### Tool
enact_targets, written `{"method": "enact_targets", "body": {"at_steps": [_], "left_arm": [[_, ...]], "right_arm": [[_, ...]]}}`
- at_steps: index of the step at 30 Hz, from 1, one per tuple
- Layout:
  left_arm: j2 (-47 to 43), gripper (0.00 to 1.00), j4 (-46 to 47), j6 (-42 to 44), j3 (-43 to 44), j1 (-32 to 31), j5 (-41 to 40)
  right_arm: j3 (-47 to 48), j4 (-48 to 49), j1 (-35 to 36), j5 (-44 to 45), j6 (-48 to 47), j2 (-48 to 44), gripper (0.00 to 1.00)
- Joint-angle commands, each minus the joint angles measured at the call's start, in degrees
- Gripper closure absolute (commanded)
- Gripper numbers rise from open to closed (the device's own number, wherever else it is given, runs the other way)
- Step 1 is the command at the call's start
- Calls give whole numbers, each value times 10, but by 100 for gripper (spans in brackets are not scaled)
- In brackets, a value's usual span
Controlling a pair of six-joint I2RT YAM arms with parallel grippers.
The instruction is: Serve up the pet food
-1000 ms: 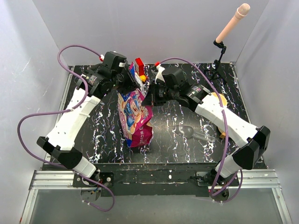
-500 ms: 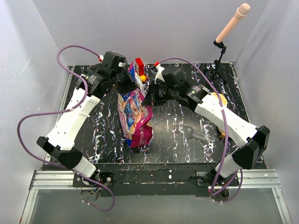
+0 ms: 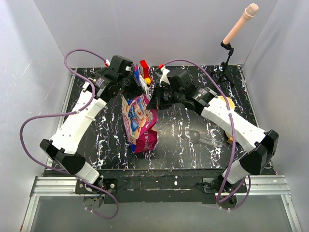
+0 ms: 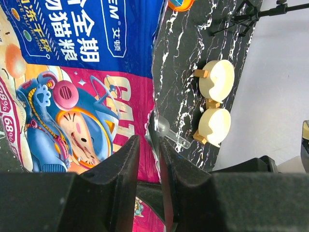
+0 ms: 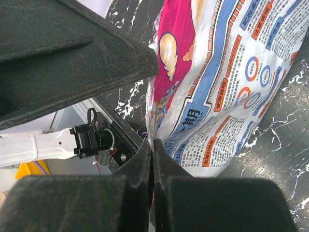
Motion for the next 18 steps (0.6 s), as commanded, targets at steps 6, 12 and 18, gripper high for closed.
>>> {"method": "enact_targets", "body": {"at_steps": [6, 12, 18], "left_arm": [[-6, 83, 22, -2, -35, 4, -2], [-12, 78, 12, 19, -21, 4, -26], [-30, 69, 11, 20, -20, 5, -39]], "right_arm": [[48, -3, 4, -51, -11, -7, 99], [46, -7, 4, -49, -12, -10, 99], [39, -2, 4, -48, -9, -13, 99]]}}
